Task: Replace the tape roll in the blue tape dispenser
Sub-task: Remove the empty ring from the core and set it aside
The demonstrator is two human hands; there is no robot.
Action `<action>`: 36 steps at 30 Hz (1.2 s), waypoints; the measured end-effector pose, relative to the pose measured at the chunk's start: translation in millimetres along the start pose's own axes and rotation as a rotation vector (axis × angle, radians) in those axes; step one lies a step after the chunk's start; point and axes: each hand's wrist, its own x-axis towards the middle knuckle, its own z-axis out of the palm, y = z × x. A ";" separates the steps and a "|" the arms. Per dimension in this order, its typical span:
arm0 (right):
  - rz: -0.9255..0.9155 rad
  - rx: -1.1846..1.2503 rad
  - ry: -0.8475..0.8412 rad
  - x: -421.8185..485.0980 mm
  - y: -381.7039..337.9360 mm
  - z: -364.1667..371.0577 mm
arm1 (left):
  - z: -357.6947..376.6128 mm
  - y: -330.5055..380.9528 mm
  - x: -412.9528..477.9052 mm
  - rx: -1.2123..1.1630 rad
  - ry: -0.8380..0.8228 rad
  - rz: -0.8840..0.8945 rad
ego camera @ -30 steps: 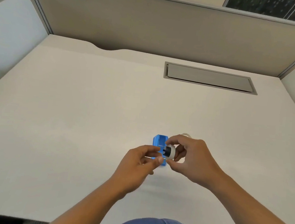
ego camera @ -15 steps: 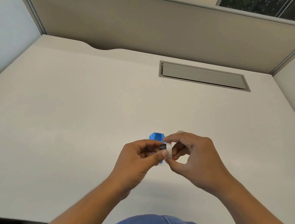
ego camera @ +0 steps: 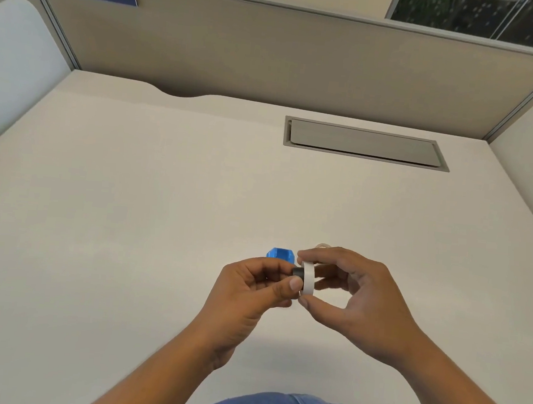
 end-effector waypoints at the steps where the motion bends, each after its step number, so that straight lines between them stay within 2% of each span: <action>1: 0.019 0.022 0.009 0.6 0.6 0.7 | -0.1 0.0 1.1 0.012 0.005 0.002; 14: 0.099 0.195 0.159 -4.3 6.3 7.5 | 4.6 5.1 8.0 0.208 0.083 0.030; 21: 0.143 0.326 0.116 -9.6 0.7 9.8 | 4.9 9.3 2.4 0.315 0.013 0.095; 26: 0.307 0.505 0.087 -12.4 4.2 11.0 | 3.4 9.4 -3.7 0.370 0.016 0.092; 36: 0.378 0.498 0.043 -17.6 0.2 13.2 | 0.0 9.6 -6.2 0.277 0.052 0.081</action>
